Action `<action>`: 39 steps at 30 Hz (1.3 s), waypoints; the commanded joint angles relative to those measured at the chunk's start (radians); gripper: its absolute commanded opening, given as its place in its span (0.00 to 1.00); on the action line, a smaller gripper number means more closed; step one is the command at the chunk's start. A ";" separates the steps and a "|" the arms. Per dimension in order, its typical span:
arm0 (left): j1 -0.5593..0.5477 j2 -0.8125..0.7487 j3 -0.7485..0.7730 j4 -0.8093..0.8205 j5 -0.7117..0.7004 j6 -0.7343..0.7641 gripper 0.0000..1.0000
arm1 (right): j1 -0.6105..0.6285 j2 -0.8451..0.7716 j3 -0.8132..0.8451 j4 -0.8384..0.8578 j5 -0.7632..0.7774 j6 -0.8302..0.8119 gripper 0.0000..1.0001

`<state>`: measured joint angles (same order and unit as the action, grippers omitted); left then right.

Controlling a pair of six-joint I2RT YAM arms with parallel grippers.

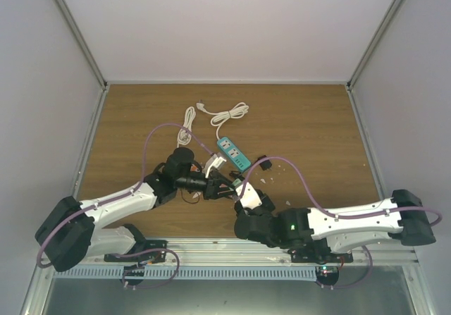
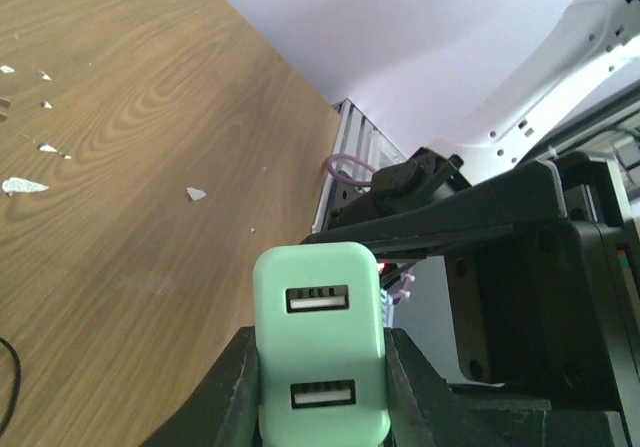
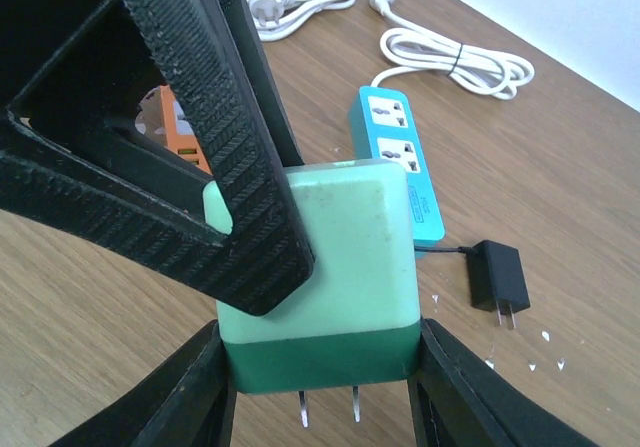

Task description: Insert the plug

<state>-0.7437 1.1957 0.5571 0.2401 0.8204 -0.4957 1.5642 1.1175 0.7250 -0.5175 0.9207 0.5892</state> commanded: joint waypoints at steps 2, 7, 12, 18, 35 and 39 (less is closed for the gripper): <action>-0.022 0.020 0.018 0.107 0.124 0.030 0.00 | 0.008 -0.017 -0.004 0.036 0.041 0.011 0.16; -0.025 0.016 0.022 0.096 0.098 0.040 0.00 | 0.008 -0.022 0.003 -0.005 0.073 0.058 0.19; -0.023 -0.021 0.037 0.024 -0.041 0.045 0.00 | 0.007 -0.019 0.034 -0.218 0.181 0.304 0.99; -0.023 -0.094 0.050 -0.083 -0.394 0.081 0.00 | 0.008 -0.090 0.056 -0.592 0.253 0.820 0.99; 0.006 0.070 0.345 -0.490 -1.194 0.009 0.00 | -0.015 -0.191 -0.067 -0.450 0.196 0.760 1.00; 0.028 0.047 0.309 -0.492 -1.204 -0.025 0.00 | -0.015 -0.093 -0.070 -0.370 0.165 0.687 1.00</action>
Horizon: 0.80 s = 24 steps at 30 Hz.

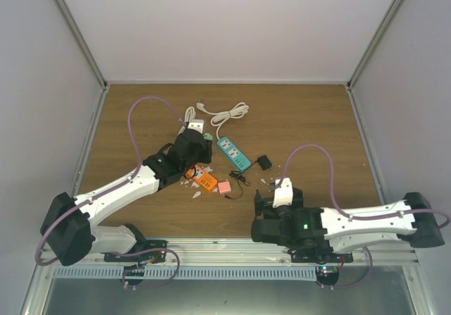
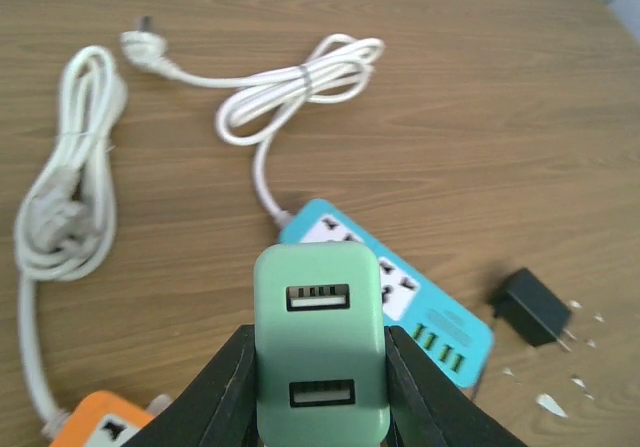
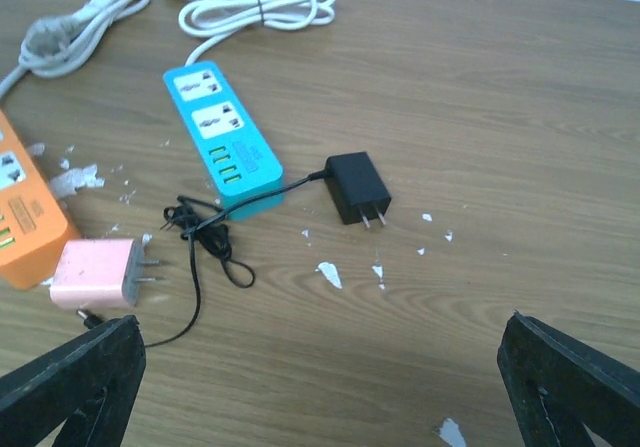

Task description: Insert the plug

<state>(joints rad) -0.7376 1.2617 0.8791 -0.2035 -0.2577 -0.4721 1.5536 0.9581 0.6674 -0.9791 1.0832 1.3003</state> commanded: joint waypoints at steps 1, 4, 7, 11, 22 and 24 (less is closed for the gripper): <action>0.038 -0.032 -0.034 -0.045 -0.115 -0.075 0.00 | -0.003 0.098 -0.014 0.096 0.000 -0.017 1.00; 0.087 -0.077 -0.094 -0.030 -0.067 -0.129 0.00 | -0.004 0.159 -0.007 0.095 -0.008 0.003 1.00; 0.098 -0.111 -0.120 -0.066 -0.095 -0.172 0.00 | -0.004 0.213 0.010 0.147 -0.039 -0.044 1.00; 0.099 -0.154 -0.143 -0.103 -0.113 -0.211 0.00 | -0.002 0.276 0.035 0.204 -0.071 -0.107 1.00; 0.092 -0.112 -0.117 -0.401 -0.240 -0.604 0.00 | -0.002 0.266 0.004 0.257 -0.079 -0.138 1.00; 0.085 -0.118 -0.120 -0.437 -0.261 -0.685 0.00 | -0.002 0.267 0.000 0.262 -0.083 -0.141 0.99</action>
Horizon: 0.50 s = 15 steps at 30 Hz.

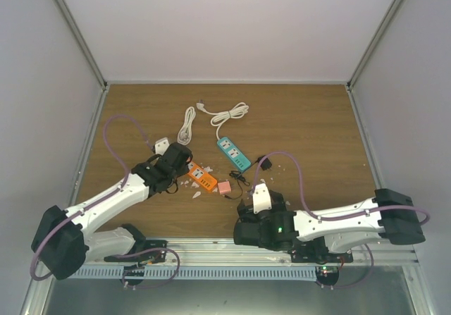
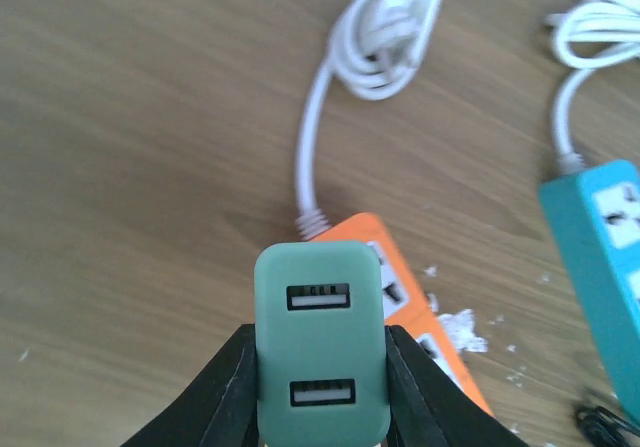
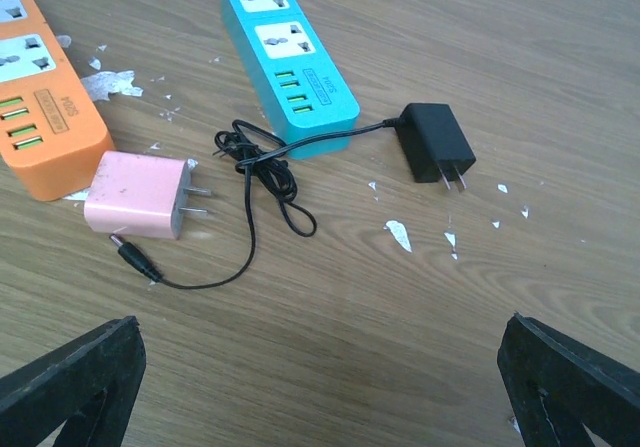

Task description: Insert the plug

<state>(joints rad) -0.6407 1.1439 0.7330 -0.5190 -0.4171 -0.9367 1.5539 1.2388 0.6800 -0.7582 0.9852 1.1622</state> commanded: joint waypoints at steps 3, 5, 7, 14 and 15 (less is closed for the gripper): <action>-0.037 -0.017 0.010 -0.171 -0.129 -0.375 0.00 | -0.002 -0.006 -0.014 0.043 0.014 0.002 0.99; -0.060 -0.019 0.004 -0.202 -0.151 -0.480 0.00 | -0.002 0.000 -0.016 0.043 0.014 0.007 1.00; -0.080 -0.004 0.008 -0.222 -0.172 -0.553 0.00 | -0.002 0.007 -0.016 0.043 0.014 0.009 1.00; -0.124 0.218 0.204 -0.372 -0.185 -0.663 0.00 | -0.003 0.032 -0.016 0.024 0.018 0.038 0.99; -0.127 0.262 0.254 -0.406 -0.187 -0.667 0.00 | -0.002 0.034 -0.017 0.022 0.018 0.043 1.00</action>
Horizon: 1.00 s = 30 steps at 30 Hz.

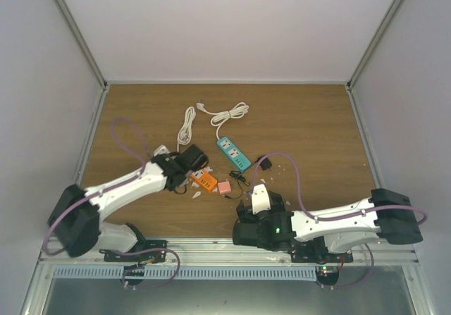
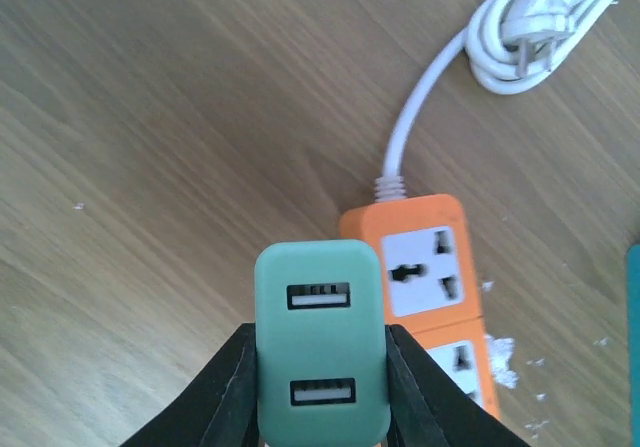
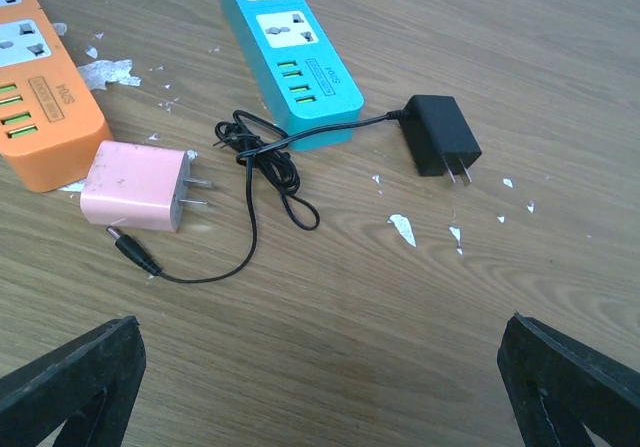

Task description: Insert the plug

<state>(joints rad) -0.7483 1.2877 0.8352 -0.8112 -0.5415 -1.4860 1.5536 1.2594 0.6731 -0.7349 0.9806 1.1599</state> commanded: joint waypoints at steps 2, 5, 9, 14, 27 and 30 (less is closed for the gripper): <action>-0.029 0.215 0.251 -0.185 -0.056 -0.128 0.00 | -0.001 0.015 -0.013 -0.001 0.023 0.050 1.00; -0.044 0.346 0.400 -0.330 -0.049 -0.188 0.00 | -0.003 0.012 -0.018 -0.005 0.023 0.060 1.00; -0.057 0.453 0.502 -0.433 -0.029 -0.253 0.00 | -0.003 0.010 -0.025 -0.011 0.024 0.072 1.00; -0.059 0.447 0.473 -0.387 -0.031 -0.255 0.00 | -0.004 0.001 -0.032 -0.018 0.023 0.085 1.00; -0.035 0.450 0.494 -0.407 -0.081 -0.233 0.00 | -0.004 -0.017 -0.043 -0.006 0.018 0.077 1.00; -0.023 0.460 0.497 -0.380 -0.078 -0.195 0.00 | -0.004 -0.011 -0.041 -0.003 0.019 0.074 0.99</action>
<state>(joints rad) -0.7883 1.7473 1.3102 -1.1988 -0.5694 -1.7039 1.5536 1.2537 0.6399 -0.7460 0.9657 1.2049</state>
